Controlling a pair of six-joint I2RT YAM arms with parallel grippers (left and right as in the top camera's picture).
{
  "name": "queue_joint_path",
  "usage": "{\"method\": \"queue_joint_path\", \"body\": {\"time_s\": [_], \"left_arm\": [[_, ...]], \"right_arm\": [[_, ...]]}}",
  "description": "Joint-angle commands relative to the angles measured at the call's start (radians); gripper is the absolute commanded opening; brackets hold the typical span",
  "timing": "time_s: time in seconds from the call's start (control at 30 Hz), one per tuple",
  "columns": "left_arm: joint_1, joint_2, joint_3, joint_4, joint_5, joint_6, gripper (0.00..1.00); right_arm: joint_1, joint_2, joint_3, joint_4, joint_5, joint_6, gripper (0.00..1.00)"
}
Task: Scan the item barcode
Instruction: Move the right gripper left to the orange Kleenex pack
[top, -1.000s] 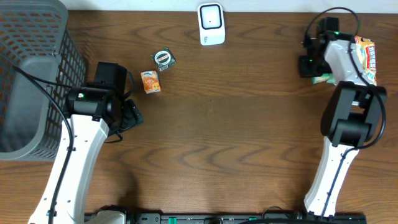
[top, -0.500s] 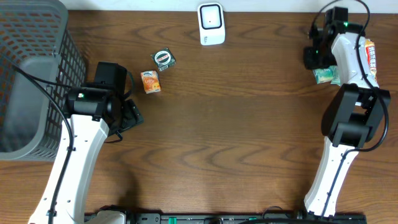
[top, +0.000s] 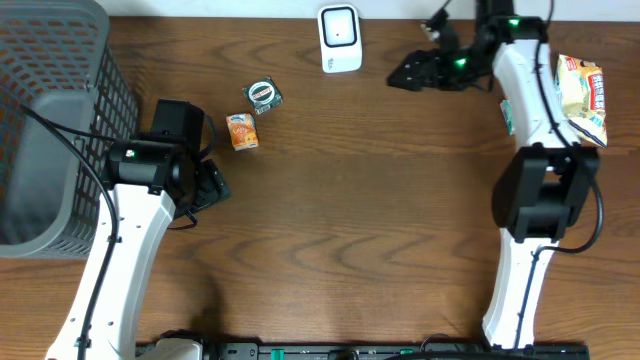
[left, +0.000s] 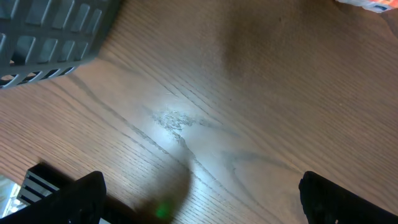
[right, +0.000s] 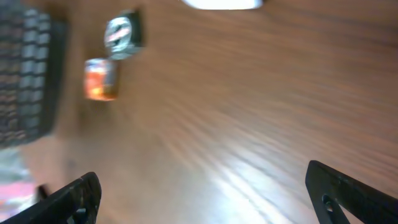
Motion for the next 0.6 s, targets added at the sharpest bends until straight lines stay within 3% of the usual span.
{"method": "queue_joint_path", "body": {"time_s": [0.0, 0.57], "left_arm": [[0.003, 0.001, -0.004, -0.003, -0.01, -0.005, 0.98], [0.003, 0.001, -0.004, -0.003, -0.01, -0.005, 0.98]], "right_arm": [[0.075, -0.026, 0.016, -0.002, -0.1, 0.049, 0.99], [0.351, -0.026, 0.016, 0.079, -0.088, 0.123, 0.99]]}}
